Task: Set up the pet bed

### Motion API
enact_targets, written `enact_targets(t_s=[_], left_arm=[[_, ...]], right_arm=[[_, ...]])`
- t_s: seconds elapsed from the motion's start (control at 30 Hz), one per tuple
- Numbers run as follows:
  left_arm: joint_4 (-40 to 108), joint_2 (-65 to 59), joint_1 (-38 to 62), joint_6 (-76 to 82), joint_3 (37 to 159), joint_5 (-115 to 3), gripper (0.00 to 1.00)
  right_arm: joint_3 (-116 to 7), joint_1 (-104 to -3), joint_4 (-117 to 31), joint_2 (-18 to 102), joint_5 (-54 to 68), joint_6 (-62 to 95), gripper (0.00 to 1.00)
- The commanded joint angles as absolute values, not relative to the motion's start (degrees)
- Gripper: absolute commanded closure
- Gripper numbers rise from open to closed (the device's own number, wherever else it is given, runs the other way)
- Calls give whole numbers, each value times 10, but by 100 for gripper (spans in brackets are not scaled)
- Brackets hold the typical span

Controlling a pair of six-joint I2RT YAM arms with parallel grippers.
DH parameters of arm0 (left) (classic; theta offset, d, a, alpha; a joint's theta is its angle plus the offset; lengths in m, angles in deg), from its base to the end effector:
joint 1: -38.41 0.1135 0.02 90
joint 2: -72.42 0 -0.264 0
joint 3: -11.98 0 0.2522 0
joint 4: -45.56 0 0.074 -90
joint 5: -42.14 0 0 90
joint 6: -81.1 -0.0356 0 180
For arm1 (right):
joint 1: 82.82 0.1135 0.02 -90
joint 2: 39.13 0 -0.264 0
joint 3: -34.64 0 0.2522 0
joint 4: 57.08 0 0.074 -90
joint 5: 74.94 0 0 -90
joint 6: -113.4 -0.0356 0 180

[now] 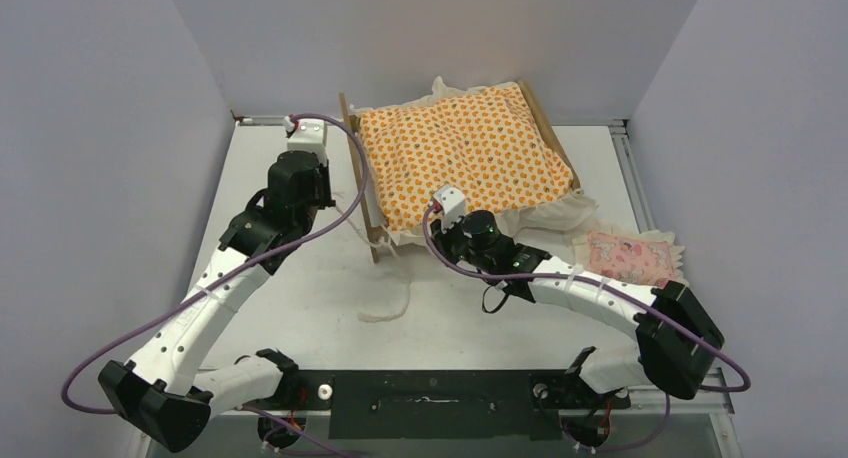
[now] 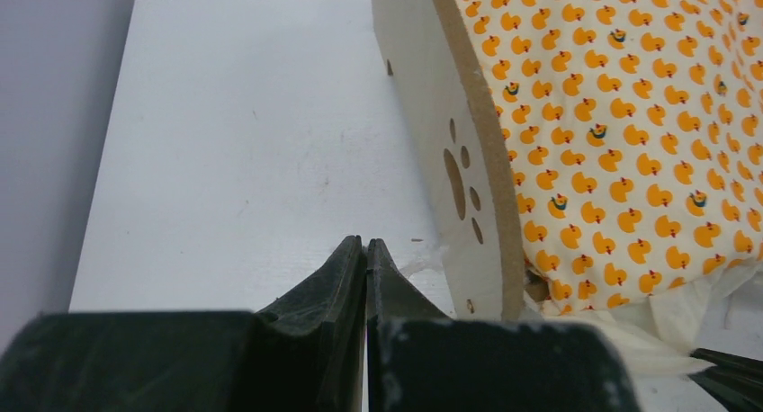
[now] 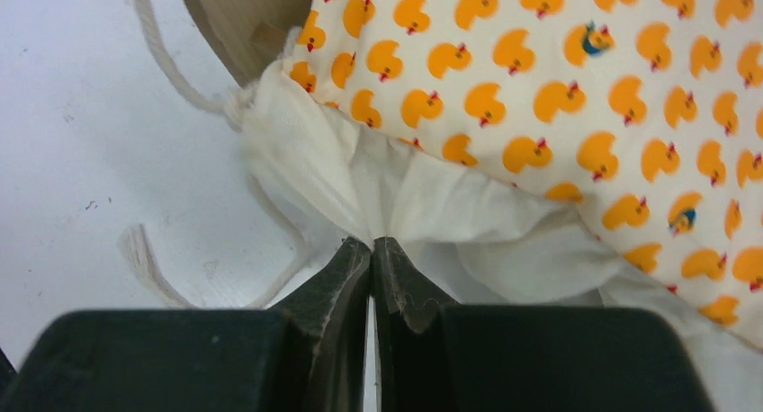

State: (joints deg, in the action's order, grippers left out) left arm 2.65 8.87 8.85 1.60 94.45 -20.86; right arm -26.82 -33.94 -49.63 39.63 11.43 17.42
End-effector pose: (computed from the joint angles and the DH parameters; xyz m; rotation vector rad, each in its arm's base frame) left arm 0.2146 -0.1031 0.3887 0.0226 1.9414 0.0059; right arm 0.2014 0.2341 0.2516 -0.7947 1.9081 0.6675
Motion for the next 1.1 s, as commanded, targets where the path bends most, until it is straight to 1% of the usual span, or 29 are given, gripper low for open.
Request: enact_targets(t_s=[0.0,0.17,0.2,0.27,0.33,0.4,0.43,0.47,0.57,0.7,0.87,1.0,1.07], left_arm=[[20,90,111,22,940,-180,100],[21,102,118,26,928,-199,100],[21,103,118,28,929,-207,100],[24,106,118,32,935,-230,100],[30,110,117,34,941,-260,100],[40,114,116,35,946,-285,100],[44,115,116,36,946,-295,100],[48,116,116,36,947,-303,100],[52,115,116,35,952,-315,100],[38,113,116,31,965,-301,100],[22,118,117,26,985,-269,100],[15,118,118,22,999,-267,100],[13,119,118,20,1002,-266,100]], right_arm=[[-216,-374,-528,350,113,131,95],[-191,-390,-541,338,110,103,94],[-190,-390,-545,339,101,103,92],[-191,-388,-543,344,89,100,82],[-188,-377,-545,342,94,89,75],[-179,-346,-555,327,138,83,64],[-173,-312,-562,319,171,84,60],[-169,-287,-570,313,206,81,57],[-147,-234,-621,316,266,49,56],[-132,-178,-697,361,322,28,60],[-151,-173,-764,472,332,7,60],[-165,-173,-789,531,340,-15,61],[-160,-173,-813,557,341,-31,58]])
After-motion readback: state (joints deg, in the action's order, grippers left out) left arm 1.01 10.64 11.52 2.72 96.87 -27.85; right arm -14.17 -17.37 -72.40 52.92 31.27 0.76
